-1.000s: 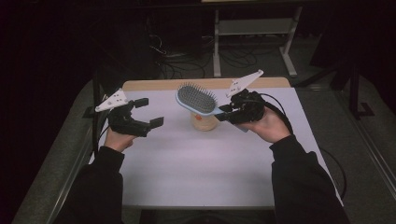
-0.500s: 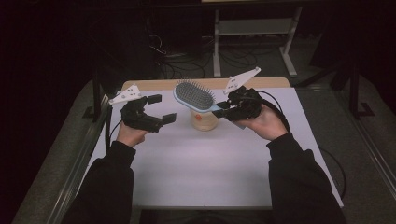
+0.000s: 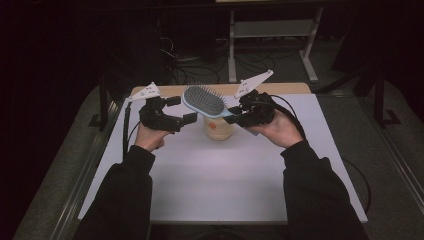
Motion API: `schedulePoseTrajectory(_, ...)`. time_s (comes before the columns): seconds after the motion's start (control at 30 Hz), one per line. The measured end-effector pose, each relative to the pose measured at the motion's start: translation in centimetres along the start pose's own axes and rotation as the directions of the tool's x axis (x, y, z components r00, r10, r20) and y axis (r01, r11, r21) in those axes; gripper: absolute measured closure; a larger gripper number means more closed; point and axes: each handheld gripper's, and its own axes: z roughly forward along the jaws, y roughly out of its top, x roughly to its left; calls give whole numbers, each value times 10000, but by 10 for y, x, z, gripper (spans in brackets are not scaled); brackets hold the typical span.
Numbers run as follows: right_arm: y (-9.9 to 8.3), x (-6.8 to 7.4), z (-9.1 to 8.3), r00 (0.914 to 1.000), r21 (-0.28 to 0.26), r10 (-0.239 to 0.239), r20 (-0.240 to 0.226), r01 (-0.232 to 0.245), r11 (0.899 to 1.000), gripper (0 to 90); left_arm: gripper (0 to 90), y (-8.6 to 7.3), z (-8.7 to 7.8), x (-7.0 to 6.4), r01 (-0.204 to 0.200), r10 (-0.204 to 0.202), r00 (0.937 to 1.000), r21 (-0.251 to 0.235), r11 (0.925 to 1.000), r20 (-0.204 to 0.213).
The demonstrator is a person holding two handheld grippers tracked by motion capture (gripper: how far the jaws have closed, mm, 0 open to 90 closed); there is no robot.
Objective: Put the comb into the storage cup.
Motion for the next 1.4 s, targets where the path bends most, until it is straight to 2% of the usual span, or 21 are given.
schedulePoseTrajectory(0.2,3,-1,2,10000,-79,-21,57,21,10000,682,0,6,4,-4,169,-164,9993,-153,9997,329)
schedulePoseTrajectory(0.33,3,-1,5,9999,-68,-88,69,89,9999,682,0,10,8,-6,144,-144,9993,5,9999,349)
schedulePoseTrajectory(0.43,3,0,6,9999,-49,-132,85,132,9999,681,0,11,9,-7,209,-207,9992,-65,9998,345)
schedulePoseTrajectory(0.53,4,1,9,9997,-54,-201,155,201,9998,682,2,14,10,-6,592,-583,9976,-244,9980,365)
schedulePoseTrajectory(0.73,5,2,11,9995,-200,-215,249,220,9996,681,3,17,13,-3,1010,-991,9942,-442,9939,427)
schedulePoseTrajectory(0.93,6,3,12,9993,-237,-233,287,240,9994,681,60,18,14,0,1346,-1326,9907,-776,9879,301)
schedulePoseTrajectory(1.1,6,3,14,9994,-271,-180,297,189,9995,682,108,18,20,-1,1358,-1353,9907,-457,9897,147)
schedulePoseTrajectory(1.3,5,3,16,9993,-172,-193,321,198,9997,682,160,17,22,0,1627,-1623,9867,-579,9850,109)
schedulePoseTrajectory(1.37,5,3,17,9993,-207,-157,350,165,9996,682,186,17,22,0,1789,-1783,9839,-772,9808,152)
schedulePoseTrajectory(1.4,6,3,17,9993,-224,-119,349,127,9997,682,199,17,22,-1,1736,-1726,9848,-819,9814,186)
